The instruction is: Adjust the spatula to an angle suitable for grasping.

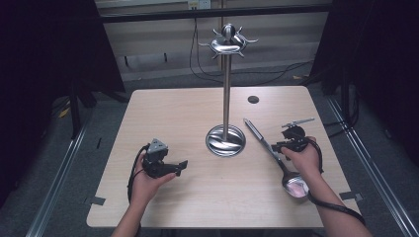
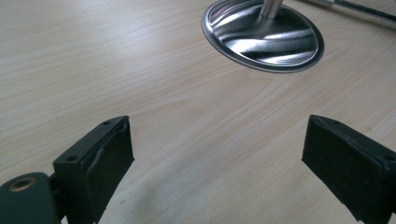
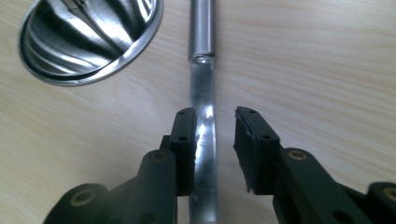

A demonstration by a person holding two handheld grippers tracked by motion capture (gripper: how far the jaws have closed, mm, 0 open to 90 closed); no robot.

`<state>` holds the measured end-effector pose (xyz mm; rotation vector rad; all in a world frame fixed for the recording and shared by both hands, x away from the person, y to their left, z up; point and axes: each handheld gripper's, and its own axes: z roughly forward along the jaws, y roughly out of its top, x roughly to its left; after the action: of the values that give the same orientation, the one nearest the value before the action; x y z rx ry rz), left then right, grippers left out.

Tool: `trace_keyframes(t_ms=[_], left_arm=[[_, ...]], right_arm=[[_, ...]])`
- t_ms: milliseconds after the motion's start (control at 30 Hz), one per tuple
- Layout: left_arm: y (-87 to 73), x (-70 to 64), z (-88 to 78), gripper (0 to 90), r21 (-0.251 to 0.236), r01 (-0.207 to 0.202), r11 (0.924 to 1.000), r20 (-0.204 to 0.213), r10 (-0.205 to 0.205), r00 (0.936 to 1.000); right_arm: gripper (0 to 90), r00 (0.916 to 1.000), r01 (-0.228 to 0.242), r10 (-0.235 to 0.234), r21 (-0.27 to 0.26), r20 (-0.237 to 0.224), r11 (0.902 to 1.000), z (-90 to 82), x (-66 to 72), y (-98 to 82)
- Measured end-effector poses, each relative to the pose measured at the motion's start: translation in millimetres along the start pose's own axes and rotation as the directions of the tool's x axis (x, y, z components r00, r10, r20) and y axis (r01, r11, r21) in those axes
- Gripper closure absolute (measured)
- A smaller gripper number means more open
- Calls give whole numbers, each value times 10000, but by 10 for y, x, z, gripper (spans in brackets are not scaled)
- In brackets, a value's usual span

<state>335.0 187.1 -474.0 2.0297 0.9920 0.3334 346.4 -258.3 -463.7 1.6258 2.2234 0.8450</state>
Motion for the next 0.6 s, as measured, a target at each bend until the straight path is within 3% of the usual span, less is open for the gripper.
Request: trace_keyframes(t_ms=[167, 367, 600], left_arm=[[-6, 6, 1, 84, 6, 49, 10000, -30, -49, 10000], [-9, 6, 6, 84, 16, 53, 10000, -11, -53, 10000], [-17, 21, 18, 84, 49, 12, 10000, 63, -13, 10000]], right_arm=[[632, 9988, 265, -247, 425, -416, 9987, 28, 72, 1], [561, 9973, 546, -504, 813, -532, 9952, 82, 114, 27], [539, 9960, 688, -614, 1186, -645, 9906, 113, 109, 4]])
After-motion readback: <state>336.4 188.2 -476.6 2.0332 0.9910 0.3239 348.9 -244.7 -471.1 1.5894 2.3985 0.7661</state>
